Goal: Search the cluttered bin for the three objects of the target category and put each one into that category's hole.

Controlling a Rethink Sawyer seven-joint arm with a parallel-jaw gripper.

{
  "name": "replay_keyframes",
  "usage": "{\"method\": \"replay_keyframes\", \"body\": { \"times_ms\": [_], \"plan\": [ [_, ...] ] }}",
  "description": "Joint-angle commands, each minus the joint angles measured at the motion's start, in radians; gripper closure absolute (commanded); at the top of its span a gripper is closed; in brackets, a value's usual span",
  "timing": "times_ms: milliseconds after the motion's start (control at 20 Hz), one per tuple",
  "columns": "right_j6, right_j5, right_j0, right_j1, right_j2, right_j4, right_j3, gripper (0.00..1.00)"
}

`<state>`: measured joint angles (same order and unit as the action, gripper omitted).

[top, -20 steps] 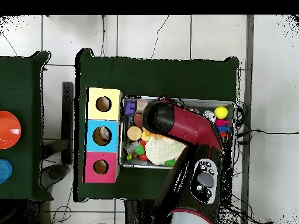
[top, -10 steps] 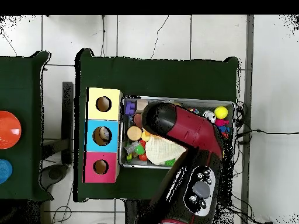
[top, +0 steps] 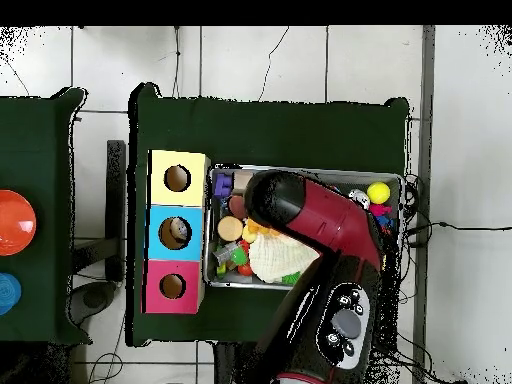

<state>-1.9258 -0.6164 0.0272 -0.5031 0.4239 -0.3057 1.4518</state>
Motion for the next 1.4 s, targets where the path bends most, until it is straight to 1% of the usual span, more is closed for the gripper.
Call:
{"method": "replay_keyframes", "body": {
  "times_ms": [50, 200, 250, 400, 450, 500, 600, 750, 950, 1150, 1250, 1400],
  "plan": [
    [-0.188, -0.030, 0.012, 0.058, -0.047, -0.001, -0.058, 1.00],
    [-0.184, -0.051, 0.012, 0.059, -0.049, 0.002, -0.061, 1.00],
    [-0.179, -0.052, 0.011, 0.060, -0.047, 0.008, -0.065, 0.00],
    [-0.208, -0.078, -0.002, 0.063, -0.029, 0.004, -0.062, 0.00],
    [-0.211, -0.059, -0.004, 0.064, -0.030, 0.003, -0.058, 0.00],
    [-0.202, -0.051, 0.000, 0.069, -0.037, 0.004, -0.069, 0.00],
    [-0.199, -0.076, 0.007, 0.075, -0.048, -0.003, -0.081, 0.00],
    [-0.182, -0.075, 0.024, 0.076, -0.088, -0.020, -0.082, 0.00],
    [-0.187, -0.078, 0.019, 0.071, -0.096, -0.028, -0.076, 0.00],
    [-0.179, -0.099, 0.025, 0.107, -0.110, -0.029, -0.125, 0.00],
    [-0.173, -0.076, 0.026, 0.120, -0.117, -0.027, -0.130, 0.00],
    [-0.165, -0.013, 0.040, 0.114, -0.140, -0.036, -0.086, 0.00]
  ]
}}
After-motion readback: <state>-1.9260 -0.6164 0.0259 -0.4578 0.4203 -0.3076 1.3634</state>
